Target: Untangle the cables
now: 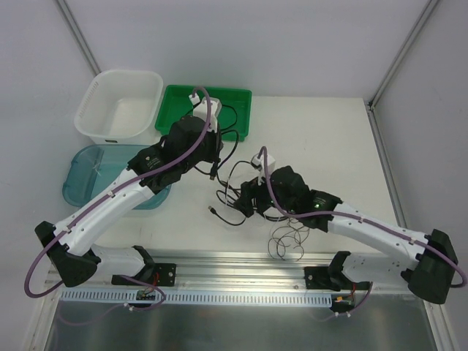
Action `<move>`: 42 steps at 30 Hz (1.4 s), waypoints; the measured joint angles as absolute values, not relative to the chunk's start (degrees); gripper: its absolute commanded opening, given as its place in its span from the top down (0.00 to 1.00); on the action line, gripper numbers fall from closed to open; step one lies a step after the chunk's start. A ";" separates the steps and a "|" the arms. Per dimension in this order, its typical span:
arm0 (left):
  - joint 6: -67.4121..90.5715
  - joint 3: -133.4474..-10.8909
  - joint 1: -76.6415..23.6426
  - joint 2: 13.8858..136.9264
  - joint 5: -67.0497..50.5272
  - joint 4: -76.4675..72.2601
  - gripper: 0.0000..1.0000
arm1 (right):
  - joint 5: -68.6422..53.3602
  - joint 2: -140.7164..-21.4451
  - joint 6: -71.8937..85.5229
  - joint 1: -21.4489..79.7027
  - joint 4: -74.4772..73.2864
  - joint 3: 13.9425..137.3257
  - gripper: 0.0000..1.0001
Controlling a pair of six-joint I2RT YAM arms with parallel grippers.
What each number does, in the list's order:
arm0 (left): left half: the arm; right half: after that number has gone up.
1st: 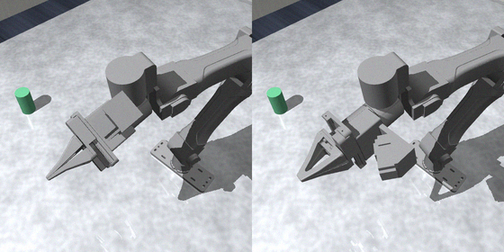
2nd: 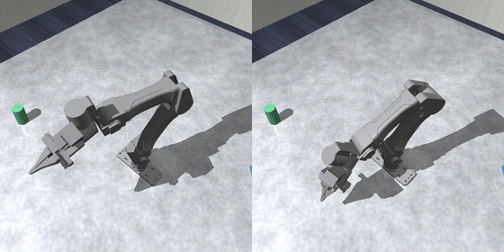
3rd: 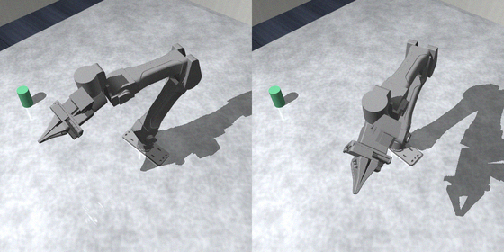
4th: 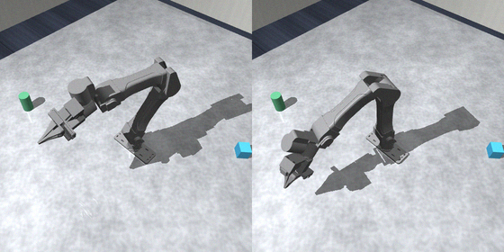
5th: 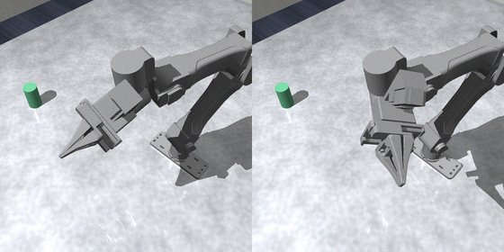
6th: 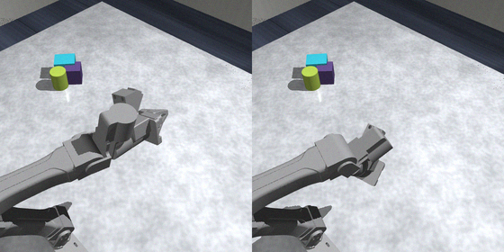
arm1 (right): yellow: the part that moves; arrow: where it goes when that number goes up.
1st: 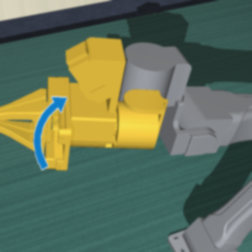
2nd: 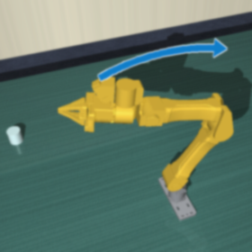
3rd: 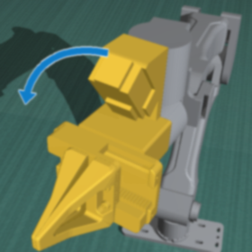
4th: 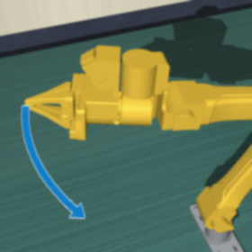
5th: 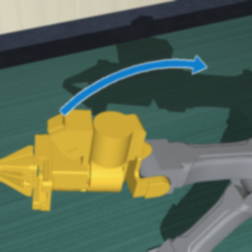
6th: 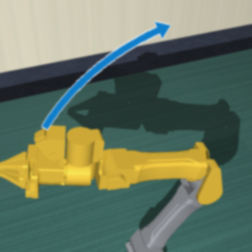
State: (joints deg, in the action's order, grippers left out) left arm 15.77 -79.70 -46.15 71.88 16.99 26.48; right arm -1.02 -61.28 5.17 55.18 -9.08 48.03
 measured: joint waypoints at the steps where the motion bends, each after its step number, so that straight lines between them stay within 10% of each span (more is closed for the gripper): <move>1: 16.19 -79.70 -46.15 71.85 16.99 26.68 1.00 | -1.08 -63.05 5.41 55.81 -6.83 47.51 0.25; 8: 18.02 -79.70 -46.15 71.44 16.95 27.83 1.00 | -1.37 -74.78 5.41 58.08 2.72 47.00 0.33; 14: 18.41 -78.63 -46.15 68.86 18.22 29.50 1.00 | 0.91 -76.36 3.73 58.17 3.16 47.00 0.99; 31: 17.10 -72.75 -37.39 57.93 19.07 39.70 1.00 | 5.28 -51.96 -0.08 23.70 -23.55 47.16 0.99; 35: 17.12 -75.44 -37.01 54.96 14.96 41.95 1.00 | 0.64 -55.57 0.58 22.87 -26.57 47.37 0.80; 42: 17.15 -87.85 -37.01 62.33 11.25 43.27 1.00 | -4.45 -58.39 2.63 24.23 -29.10 47.35 0.17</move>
